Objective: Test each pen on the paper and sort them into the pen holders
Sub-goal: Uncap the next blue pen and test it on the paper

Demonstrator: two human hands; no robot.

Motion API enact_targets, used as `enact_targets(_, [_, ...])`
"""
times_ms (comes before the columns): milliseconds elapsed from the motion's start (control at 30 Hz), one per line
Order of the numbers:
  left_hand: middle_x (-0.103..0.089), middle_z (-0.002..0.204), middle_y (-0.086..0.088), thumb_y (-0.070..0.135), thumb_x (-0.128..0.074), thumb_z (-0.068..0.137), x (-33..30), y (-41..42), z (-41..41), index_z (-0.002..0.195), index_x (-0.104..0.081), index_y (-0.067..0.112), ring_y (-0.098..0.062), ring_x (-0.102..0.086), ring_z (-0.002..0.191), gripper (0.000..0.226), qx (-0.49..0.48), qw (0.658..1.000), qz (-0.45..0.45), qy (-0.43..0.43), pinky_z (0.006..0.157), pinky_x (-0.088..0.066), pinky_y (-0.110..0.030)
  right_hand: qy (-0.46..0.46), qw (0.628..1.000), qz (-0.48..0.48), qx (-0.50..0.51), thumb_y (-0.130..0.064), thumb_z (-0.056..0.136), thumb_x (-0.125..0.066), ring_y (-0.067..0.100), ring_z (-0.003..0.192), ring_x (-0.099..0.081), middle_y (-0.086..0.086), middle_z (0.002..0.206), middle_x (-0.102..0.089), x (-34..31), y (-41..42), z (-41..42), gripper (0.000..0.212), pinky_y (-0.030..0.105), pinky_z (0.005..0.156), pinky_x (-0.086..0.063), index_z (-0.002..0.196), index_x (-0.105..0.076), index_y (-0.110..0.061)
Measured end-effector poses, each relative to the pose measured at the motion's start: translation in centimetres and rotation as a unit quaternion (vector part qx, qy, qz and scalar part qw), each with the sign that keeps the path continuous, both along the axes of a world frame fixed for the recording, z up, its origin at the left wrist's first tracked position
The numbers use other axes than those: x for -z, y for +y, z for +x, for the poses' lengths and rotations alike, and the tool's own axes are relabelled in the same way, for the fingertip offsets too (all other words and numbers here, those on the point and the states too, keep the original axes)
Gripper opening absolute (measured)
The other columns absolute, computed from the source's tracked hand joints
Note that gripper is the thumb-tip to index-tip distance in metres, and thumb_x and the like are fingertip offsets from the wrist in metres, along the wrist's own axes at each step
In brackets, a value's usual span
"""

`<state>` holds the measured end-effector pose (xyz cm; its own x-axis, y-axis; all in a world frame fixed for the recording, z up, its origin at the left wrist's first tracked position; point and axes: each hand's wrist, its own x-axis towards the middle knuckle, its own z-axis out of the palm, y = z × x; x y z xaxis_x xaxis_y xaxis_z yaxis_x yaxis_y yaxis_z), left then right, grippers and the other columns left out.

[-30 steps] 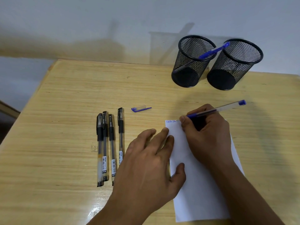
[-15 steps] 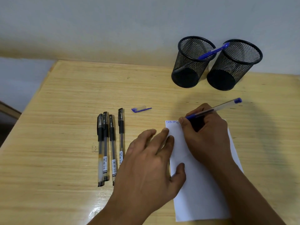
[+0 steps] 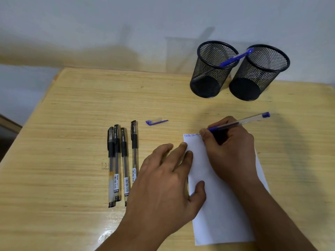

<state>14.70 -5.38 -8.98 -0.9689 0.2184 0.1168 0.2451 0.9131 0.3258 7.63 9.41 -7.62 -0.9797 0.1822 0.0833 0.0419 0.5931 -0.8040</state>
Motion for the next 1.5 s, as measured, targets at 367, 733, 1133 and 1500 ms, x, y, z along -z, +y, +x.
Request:
enact_targets(367, [-0.060, 0.135, 0.003, 0.055, -0.055, 0.079, 0.0, 0.0, 0.0, 0.124, -0.065, 0.016, -0.025, -0.048, 0.128, 0.060, 0.001, 1.000, -0.008, -0.003, 0.100, -0.047, -0.044, -0.001, 1.000, 0.021, -0.008, -0.024, 0.087, -0.071, -0.006, 0.066, -0.058, -0.022, 0.071, -0.058, -0.1, -0.1, 0.0, 0.010, -0.003, 0.065, -0.042, 0.087, -0.061, -0.021])
enact_targets(733, [-0.060, 0.135, 0.002, 0.054, -0.057, 0.079, 0.2, -0.1, 0.1, 0.124, -0.066, 0.015, -0.025, -0.049, 0.127, 0.060, 0.000, 1.000, -0.003, 0.014, 0.099, -0.048, -0.044, 0.007, 1.000, -0.007, 0.006, -0.022, 0.086, -0.071, -0.014, 0.071, -0.060, -0.019, 0.071, -0.060, 0.1, 0.2, -0.1, 0.011, -0.002, 0.062, -0.042, 0.085, -0.060, -0.022])
enact_targets(1133, [-0.058, 0.137, 0.004, 0.056, -0.053, 0.081, 0.3, 0.0, 0.2, 0.125, -0.062, 0.018, -0.022, -0.046, 0.127, 0.059, 0.004, 1.000, -0.007, 0.029, 0.099, -0.047, -0.042, -0.062, 0.970, -0.235, 0.000, -0.012, 0.090, -0.063, 0.017, 0.069, -0.063, 0.008, 0.071, -0.068, -1.3, 1.8, -0.7, 0.008, 0.035, 0.075, -0.054, 0.084, -0.066, -0.009])
enact_targets(1500, [-0.054, 0.131, 0.015, 0.057, -0.052, 0.079, -3.6, 0.3, -1.0, 0.089, -0.059, 0.025, -0.016, -0.046, 0.117, 0.035, 0.002, 0.996, -0.063, -0.063, 0.093, -0.041, -0.033, -0.064, 0.959, -0.275, -0.014, -0.011, 0.091, -0.066, 0.020, 0.068, -0.067, 0.015, 0.075, -0.071, -2.9, 3.7, 2.5, 0.005, 0.046, 0.081, -0.059, 0.089, -0.066, -0.006])
